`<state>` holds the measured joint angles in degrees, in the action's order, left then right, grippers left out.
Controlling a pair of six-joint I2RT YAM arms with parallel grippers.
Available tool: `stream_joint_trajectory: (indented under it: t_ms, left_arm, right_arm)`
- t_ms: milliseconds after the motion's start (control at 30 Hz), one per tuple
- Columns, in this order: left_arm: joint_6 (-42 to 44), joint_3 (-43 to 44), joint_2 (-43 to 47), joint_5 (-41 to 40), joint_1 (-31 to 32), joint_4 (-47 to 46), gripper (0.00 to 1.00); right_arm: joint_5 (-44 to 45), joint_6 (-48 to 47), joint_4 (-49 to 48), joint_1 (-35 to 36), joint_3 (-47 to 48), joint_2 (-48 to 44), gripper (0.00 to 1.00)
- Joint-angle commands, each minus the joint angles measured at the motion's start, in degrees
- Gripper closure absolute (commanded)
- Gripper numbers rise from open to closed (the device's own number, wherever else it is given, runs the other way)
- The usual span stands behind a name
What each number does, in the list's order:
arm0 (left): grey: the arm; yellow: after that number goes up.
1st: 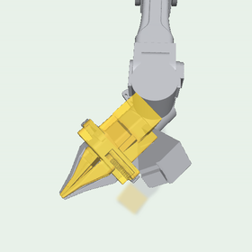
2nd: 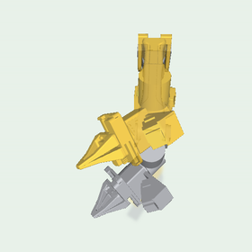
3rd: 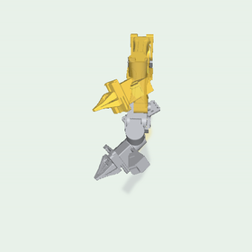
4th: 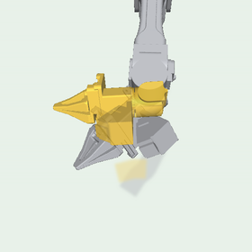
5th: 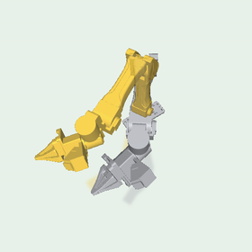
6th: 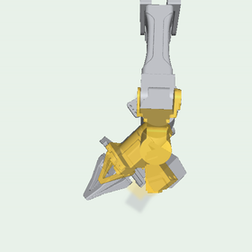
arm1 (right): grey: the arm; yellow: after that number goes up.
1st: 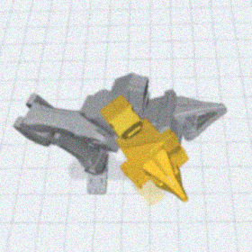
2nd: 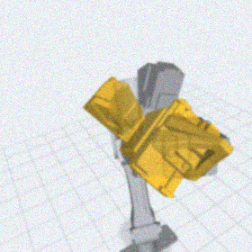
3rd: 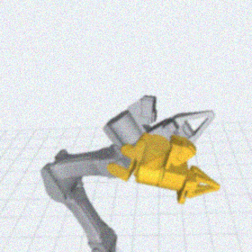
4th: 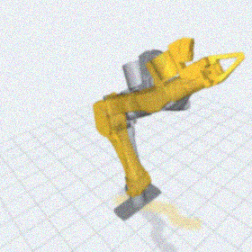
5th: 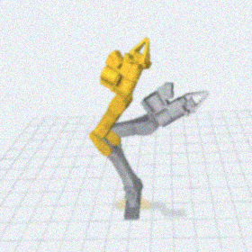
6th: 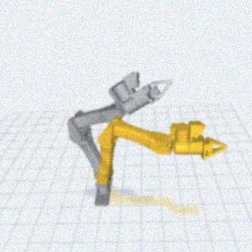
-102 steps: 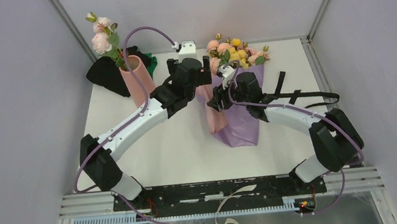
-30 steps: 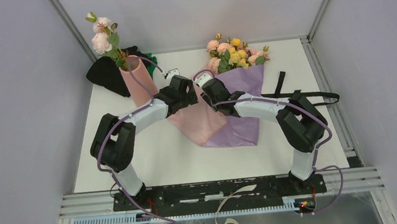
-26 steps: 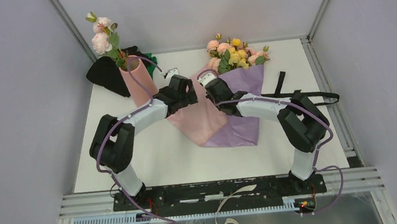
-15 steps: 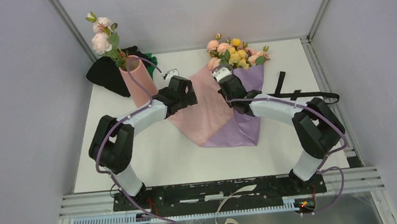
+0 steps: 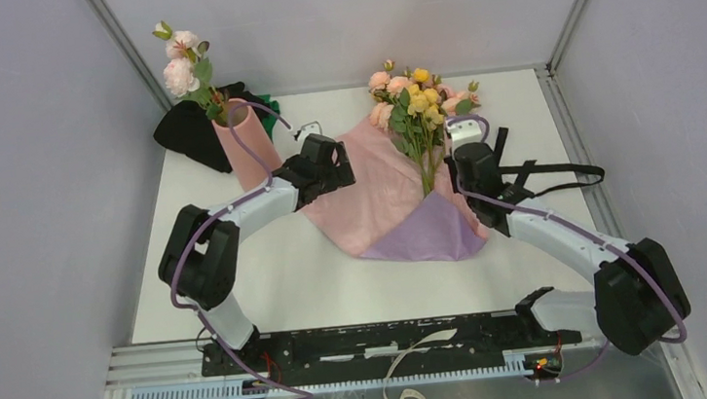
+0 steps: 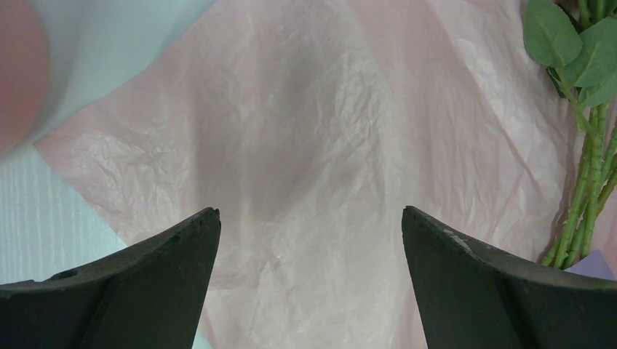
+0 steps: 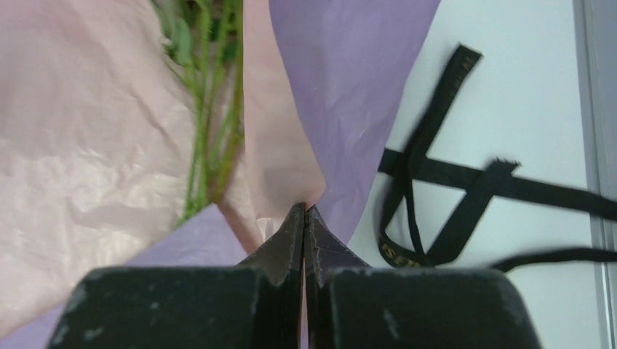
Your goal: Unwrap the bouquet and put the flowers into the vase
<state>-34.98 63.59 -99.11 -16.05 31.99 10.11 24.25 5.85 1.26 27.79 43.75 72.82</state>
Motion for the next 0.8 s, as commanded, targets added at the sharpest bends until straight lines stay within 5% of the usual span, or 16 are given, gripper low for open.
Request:
stream_joint_trajectory:
  t_ms: [0,467,633,767]
  left_arm:
    - [-2.78,2.15,-0.45,0.93,1.04,-3.26,0.00]
    - [-3.38,6.54,-2.66,0.77,3.81,-3.64,0.00]
    - [-2.95,6.57,-2.60,0.13,3.79,-3.32,0.00]
    - [-2.24,6.48,-2.77,0.30,3.79,-4.06,0.00]
  right_arm:
    - [1.86,3.50,-3.10,-2.65,-6.36,-4.90,1.00]
    - [6.44,9.16,-4.47,-7.13,-14.70,-12.04,0.87]
    - [7.51,11.27,-4.79,-8.70,-15.12,-13.79,0.55]
    - [8.85,11.40,-3.71,-9.09,-14.58,-16.25,0.53]
